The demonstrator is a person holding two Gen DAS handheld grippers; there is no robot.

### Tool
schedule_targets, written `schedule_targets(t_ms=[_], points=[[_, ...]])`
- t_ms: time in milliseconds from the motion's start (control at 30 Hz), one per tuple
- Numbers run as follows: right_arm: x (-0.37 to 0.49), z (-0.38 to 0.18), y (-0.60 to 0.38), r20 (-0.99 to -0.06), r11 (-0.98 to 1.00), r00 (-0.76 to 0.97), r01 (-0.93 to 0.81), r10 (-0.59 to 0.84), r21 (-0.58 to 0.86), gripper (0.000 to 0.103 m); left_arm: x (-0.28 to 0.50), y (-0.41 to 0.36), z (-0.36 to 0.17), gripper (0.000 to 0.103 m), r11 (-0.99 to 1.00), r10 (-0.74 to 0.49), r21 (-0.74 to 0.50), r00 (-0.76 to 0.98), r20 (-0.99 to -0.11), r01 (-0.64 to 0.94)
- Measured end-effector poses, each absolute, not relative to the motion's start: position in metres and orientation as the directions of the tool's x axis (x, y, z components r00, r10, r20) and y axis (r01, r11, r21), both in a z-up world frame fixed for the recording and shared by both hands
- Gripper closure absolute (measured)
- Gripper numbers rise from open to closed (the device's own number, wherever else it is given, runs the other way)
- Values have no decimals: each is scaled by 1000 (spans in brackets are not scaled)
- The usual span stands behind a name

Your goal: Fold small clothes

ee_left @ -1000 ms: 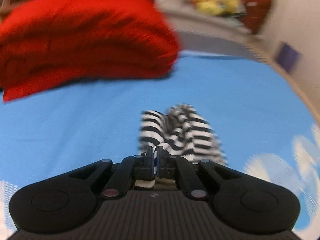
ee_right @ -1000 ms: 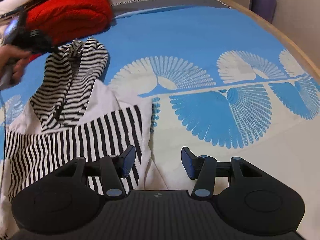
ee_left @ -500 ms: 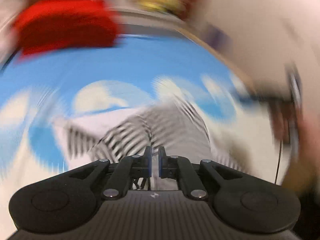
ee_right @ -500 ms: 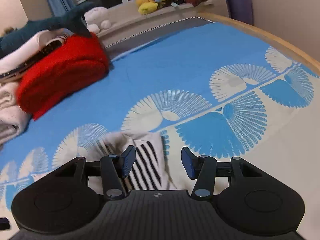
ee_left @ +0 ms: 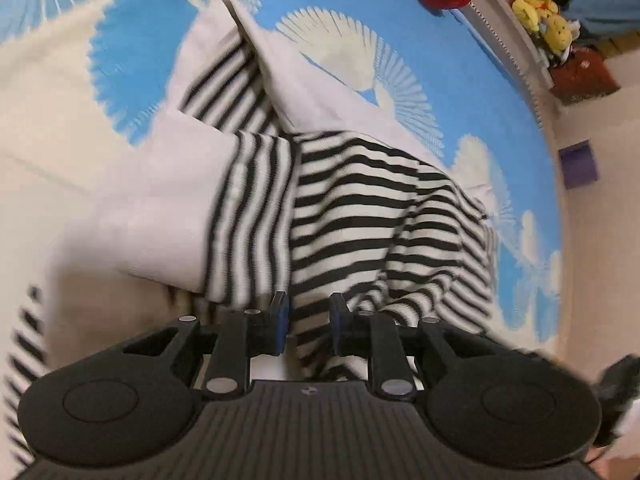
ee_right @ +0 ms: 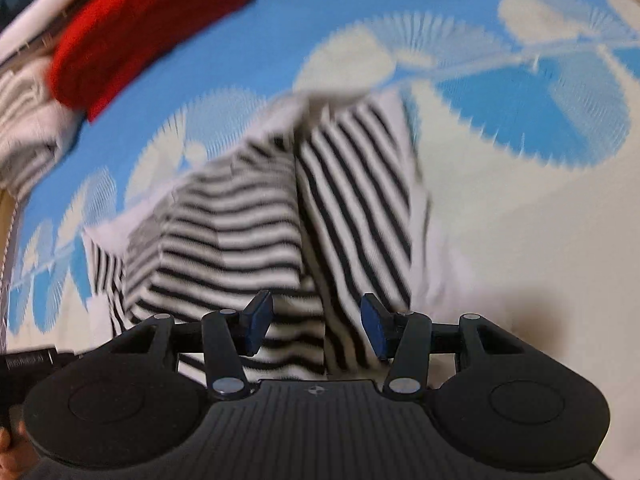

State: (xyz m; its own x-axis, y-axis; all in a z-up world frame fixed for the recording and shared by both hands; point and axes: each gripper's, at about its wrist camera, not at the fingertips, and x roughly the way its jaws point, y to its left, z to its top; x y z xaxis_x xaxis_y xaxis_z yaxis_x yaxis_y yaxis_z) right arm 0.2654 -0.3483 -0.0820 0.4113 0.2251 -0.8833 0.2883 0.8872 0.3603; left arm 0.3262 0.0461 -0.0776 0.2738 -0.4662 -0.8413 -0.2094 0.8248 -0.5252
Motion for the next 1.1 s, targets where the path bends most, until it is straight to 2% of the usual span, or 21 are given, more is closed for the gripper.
schedule_targets(t_ms=[100,133,200,233,267,300,400,533,600,667,733,767,800,833,900,933,967,1000,1033,1100], points=[[270,-94,-344,-896,885,379,300,231,355,52,329,37,-82,70,821,-475,-531,266,-839,-208],[272,-95,-344,-895,884,377,298,239,361,52,329,33,-83,70,824,-477,-528,251,-842,-204],[275,-96,-344,-887,875,380,295,262,385,66,329,29,-89,70,817,-489,-534,229,-842,-220],[276,-95,-343,-880,868,384,292,278,402,81,329,27,-91,70,814,-493,-537,223,-841,-223],[277,-93,-344,-868,857,397,291,297,426,93,329,26,-91,78,818,-489,-533,226,-842,-216],[277,-89,-345,-854,844,417,294,310,449,97,330,27,-87,102,826,-476,-524,242,-846,-207],[275,-65,-362,-745,750,558,298,365,590,101,334,42,-53,102,831,-445,-529,365,-818,-170],[259,-26,-398,-527,603,771,241,357,760,102,327,73,16,102,812,-426,-580,615,-664,-64],[249,-21,-412,-440,523,825,215,354,825,102,320,93,32,102,792,-417,-608,679,-604,-53],[247,-27,-417,-464,511,812,246,355,823,102,317,107,26,102,776,-420,-624,661,-622,-95],[253,-45,-410,-645,621,678,346,353,703,102,322,107,0,101,804,-425,-573,520,-741,-160],[257,-59,-403,-761,703,561,395,326,592,101,324,104,-18,101,832,-420,-527,420,-804,-176],[258,-73,-398,-838,760,463,422,288,494,101,323,102,-35,101,858,-399,-476,332,-855,-194],[257,-84,-395,-876,786,409,439,257,435,96,321,104,-47,99,869,-372,-439,286,-883,-227],[256,-92,-391,-898,798,375,456,230,394,95,319,110,-57,94,857,-354,-425,267,-896,-292],[257,-90,-390,-893,799,385,448,231,400,91,319,115,-56,83,842,-362,-441,282,-889,-310],[258,-85,-390,-877,793,416,437,240,424,75,318,118,-55,77,826,-365,-458,307,-879,-328],[258,-80,-391,-861,783,445,432,246,447,64,316,118,-54,68,819,-365,-465,321,-874,-335],[259,-76,-391,-851,777,463,431,246,459,49,320,123,-53,62,817,-369,-469,322,-872,-335],[261,-72,-386,-844,784,475,414,248,463,48,321,113,-58,59,819,-386,-475,303,-872,-324]])
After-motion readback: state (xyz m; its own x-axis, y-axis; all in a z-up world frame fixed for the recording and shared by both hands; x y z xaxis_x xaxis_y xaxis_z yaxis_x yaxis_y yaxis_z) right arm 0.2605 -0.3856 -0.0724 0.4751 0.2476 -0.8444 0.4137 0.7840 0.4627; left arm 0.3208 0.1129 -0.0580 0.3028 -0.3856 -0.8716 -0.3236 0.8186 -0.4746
